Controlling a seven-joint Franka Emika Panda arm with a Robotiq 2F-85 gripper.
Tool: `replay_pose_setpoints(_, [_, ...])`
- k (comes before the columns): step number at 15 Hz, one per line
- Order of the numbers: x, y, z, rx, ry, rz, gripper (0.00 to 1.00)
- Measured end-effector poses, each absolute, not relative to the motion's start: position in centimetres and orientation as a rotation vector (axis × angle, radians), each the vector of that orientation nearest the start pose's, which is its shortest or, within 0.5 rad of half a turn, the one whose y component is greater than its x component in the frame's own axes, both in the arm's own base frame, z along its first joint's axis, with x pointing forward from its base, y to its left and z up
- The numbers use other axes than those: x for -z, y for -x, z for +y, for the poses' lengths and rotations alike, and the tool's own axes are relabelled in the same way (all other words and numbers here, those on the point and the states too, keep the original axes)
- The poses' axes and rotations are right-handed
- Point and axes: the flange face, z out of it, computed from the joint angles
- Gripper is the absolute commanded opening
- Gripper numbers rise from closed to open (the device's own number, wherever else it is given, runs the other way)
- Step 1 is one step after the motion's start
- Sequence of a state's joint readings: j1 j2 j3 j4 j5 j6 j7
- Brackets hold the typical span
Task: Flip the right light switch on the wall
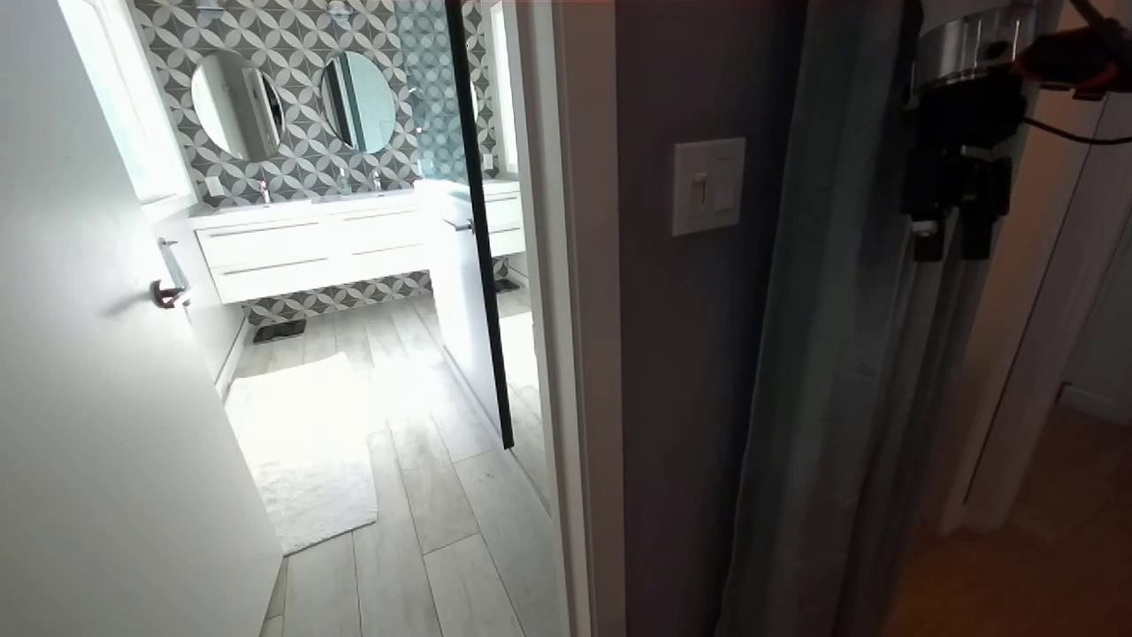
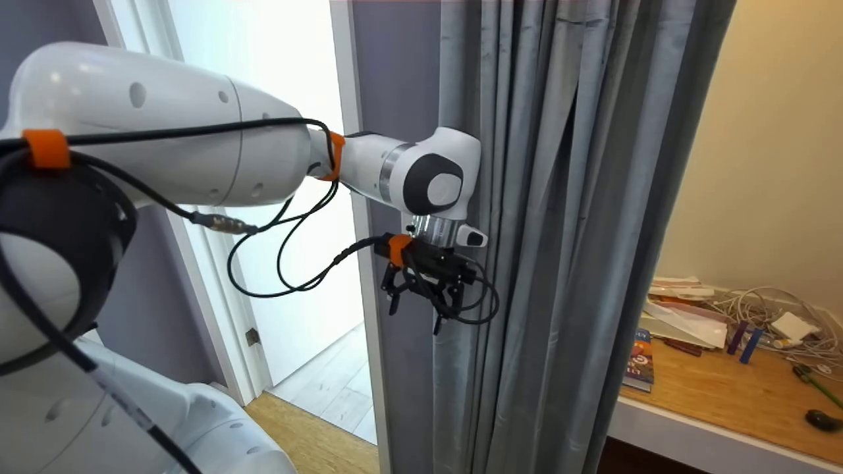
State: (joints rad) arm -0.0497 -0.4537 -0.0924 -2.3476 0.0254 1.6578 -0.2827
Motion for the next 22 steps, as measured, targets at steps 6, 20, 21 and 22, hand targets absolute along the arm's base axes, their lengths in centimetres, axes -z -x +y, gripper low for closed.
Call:
replay_pose_setpoints(6, [-48.4,-38.5,-3.3,-0.235,2.758,-0.319,1.0])
replay_pose_setpoints(20, [-49.4,-41.1,-2.5,0.183,2.528,-0.305,1.0])
replay_pose_setpoints(21, [-49.6,-41.3,-2.5,0.212,2.512,-0.284,1.0])
replay_pose_setpoints(22, [-49.8,-41.6,-2.5,0.25,2.492,-0.254,1.0])
